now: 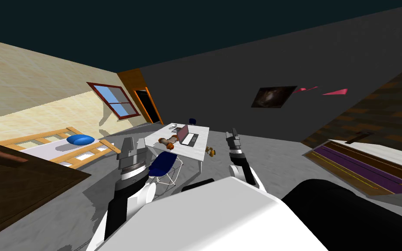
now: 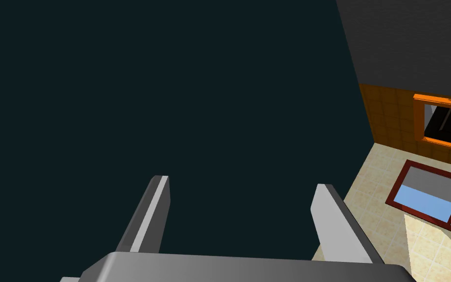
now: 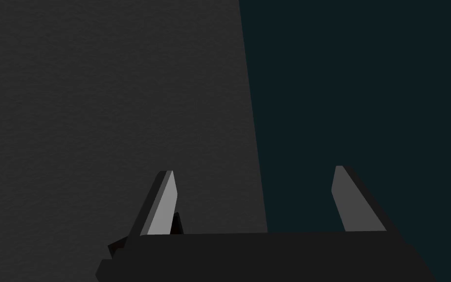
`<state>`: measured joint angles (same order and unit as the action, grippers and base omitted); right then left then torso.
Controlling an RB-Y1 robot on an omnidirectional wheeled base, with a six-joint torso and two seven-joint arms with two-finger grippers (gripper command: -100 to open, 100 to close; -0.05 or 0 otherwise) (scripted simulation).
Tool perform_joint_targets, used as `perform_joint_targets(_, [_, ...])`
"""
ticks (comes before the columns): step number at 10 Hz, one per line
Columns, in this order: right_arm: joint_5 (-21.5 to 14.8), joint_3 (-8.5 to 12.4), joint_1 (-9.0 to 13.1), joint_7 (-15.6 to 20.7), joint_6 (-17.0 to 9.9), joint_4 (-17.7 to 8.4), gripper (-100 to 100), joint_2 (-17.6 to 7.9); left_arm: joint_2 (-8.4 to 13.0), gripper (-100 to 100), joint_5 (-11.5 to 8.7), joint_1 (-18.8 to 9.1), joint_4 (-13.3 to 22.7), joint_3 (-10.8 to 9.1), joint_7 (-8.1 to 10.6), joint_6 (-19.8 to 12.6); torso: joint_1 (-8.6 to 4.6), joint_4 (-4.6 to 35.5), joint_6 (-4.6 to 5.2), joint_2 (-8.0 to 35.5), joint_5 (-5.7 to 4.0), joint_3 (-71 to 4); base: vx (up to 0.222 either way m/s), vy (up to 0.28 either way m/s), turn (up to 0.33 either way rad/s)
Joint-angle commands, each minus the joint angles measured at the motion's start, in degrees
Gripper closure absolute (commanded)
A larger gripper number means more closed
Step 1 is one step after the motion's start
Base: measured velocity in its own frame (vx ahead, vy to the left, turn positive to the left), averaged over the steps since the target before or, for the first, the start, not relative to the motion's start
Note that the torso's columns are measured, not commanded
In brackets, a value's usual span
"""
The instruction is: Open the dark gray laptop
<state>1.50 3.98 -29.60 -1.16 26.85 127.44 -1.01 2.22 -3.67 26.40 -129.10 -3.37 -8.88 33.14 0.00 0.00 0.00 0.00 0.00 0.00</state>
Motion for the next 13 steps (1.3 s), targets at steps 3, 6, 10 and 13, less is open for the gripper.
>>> perform_joint_targets(3, [0.00,0.00,0.00,0.00,0.00,0.01,0,0.00,0.00,0,0.00,0.00,-0.01,0.00,0.00,0.00,0.00,10.06,0.00,10.03,0.00,-20.14,0.000,0.000,0.000])
perform_joint_targets(6, [0.00,0.00,0.00,0.00,0.00,0.01,0,0.00,0.00,0,0.00,0.00,-0.01,0.00,0.00,0.00,0.00,22.68,0.00,22.69,0.00,-45.36,0.000,0.000,0.000])
perform_joint_targets(10, [0.00,0.00,0.00,0.00,0.01,0.02,0,0.00,2.17,-100,0.12,-0.34,0.72,0.03,0.11,-0.59,0.00,39.60,0.00,39.62,0.00,-79.19,-0.004,0.005,-0.052])
perform_joint_targets(13, [0.00,0.00,0.01,0.00,0.00,-0.02,0,0.00,5.53,-100,0.43,-1.16,2.32,0.17,0.42,-1.97,0.06,42.25,0.01,42.34,0.02,-84.44,-0.059,0.041,-0.246])
